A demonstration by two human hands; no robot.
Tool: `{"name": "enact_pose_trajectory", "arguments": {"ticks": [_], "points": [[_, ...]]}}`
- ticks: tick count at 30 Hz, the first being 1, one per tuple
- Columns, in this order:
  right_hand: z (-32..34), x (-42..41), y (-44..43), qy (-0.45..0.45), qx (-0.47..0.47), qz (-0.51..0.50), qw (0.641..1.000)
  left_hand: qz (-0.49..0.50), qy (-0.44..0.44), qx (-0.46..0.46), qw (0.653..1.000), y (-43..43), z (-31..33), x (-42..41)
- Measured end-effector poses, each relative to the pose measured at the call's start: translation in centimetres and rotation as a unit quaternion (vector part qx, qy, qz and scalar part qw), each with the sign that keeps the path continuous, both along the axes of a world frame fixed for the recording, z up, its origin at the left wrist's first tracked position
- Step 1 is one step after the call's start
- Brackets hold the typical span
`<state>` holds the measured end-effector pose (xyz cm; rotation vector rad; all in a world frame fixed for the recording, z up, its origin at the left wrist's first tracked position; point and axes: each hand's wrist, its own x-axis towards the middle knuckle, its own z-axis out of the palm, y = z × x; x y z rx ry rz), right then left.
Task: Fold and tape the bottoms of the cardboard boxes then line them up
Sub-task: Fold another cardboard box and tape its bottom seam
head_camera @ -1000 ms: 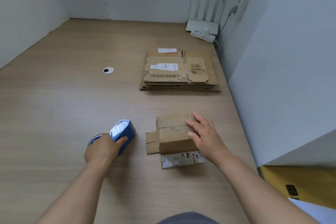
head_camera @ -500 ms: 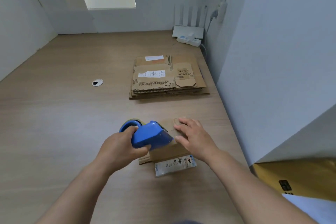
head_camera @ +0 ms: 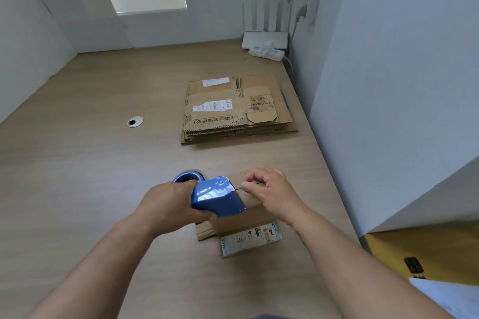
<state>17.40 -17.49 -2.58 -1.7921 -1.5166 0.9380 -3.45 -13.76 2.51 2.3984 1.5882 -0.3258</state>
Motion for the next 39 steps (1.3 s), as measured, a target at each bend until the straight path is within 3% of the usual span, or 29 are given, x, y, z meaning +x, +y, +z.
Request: {"name": "enact_pose_trajectory", "arguments": {"ticks": [7, 15, 23, 32, 39], "points": [[-0.3, 0.4, 0.0, 0.036, 0.013, -0.025, 0.999, -0.002, -0.018, -0.029, 0.999, 0.7, 0.7, 0.5], [1.4, 2.0, 0.5, 0.084, -0.026, -0.07, 0.994, 0.11, -0.147, -0.187, 0.965, 2.4, 3.9, -1.6], [0.9, 2.0, 0.3, 0.178, -0.039, -0.118, 0.976, 0.157, -0.116, -0.268, 0.943, 2.1, 3.3, -0.8], [-0.4, 3.5, 0.9, 0.24, -0.097, -0.133, 0.957, 0.141, -0.071, -0.231, 0.96, 0.9, 3.3, 1.2], [-1.4, 4.3, 0.5, 0.193, -0.148, -0.09, 0.966, 0.126, -0.04, -0.212, 0.968, 0.7, 3.3, 1.8]]}}
